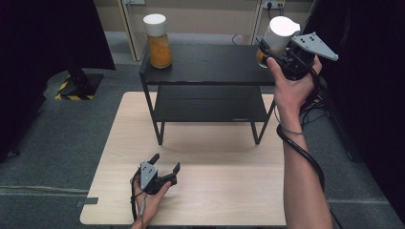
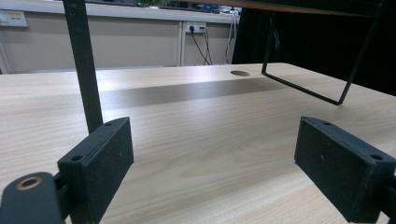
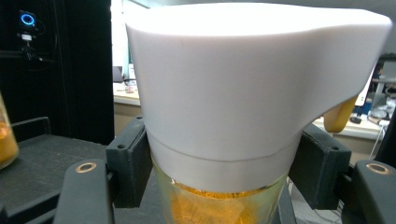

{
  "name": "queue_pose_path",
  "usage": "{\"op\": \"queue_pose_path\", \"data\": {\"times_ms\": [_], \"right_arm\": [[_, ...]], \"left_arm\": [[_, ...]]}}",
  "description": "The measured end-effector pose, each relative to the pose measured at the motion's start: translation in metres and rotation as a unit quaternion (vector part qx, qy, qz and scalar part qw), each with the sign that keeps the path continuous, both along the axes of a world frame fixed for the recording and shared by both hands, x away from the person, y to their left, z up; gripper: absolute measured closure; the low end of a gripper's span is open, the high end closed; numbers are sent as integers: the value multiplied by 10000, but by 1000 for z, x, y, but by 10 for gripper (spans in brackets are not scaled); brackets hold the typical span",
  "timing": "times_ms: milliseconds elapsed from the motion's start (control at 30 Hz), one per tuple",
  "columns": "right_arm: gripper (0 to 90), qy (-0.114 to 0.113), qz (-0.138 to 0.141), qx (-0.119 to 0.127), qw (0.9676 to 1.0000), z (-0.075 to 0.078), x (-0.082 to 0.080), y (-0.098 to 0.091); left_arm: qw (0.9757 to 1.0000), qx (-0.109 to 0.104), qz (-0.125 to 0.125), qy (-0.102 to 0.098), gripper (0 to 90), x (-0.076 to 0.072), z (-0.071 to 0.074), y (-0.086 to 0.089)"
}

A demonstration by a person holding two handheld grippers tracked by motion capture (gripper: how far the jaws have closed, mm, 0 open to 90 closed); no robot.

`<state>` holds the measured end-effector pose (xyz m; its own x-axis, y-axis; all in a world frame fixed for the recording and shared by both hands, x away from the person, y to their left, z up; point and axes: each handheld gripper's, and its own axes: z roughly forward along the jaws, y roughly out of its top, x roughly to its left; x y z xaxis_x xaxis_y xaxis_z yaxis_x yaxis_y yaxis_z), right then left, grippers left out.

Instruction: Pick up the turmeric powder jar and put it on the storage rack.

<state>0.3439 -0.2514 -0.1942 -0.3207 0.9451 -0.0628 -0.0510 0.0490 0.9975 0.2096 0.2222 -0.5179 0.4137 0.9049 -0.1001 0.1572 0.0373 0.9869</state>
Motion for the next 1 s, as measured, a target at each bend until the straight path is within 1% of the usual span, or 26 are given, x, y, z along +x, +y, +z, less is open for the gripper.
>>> {"op": "queue_pose_path", "data": {"times_ms": [167, 333, 433, 567, 667, 867, 967, 1000], "right_arm": [[309, 158, -66, -137, 9998, 7, 13, 6], [309, 273, -104, -132, 9995, 12, 23, 9], [309, 274, -132, -89, 9995, 11, 28, 9], [309, 347, -208, -68, 9992, 11, 34, 9], [309, 385, -227, -94, 9990, 11, 37, 9], [309, 468, -240, -169, 9985, 9, 41, 10], [308, 488, -203, -111, 9985, 6, 41, 9], [308, 502, -201, -132, 9984, 5, 42, 9]], "left_arm": [[10000, 8, -4, -13, 111, 0, 0, 0], [10000, 4, -3, -15, 111, 0, 0, 0], [10000, 2, -4, -13, 111, 0, 0, 0], [10000, 5, -5, -11, 111, 0, 0, 0], [10000, 4, -6, -13, 111, 0, 0, 0], [10000, 26, -5, -35, 111, -1, -1, -1], [10000, 40, -4, -33, 111, -1, 0, -1], [10000, 42, -6, -34, 112, -1, 0, -1]]}}
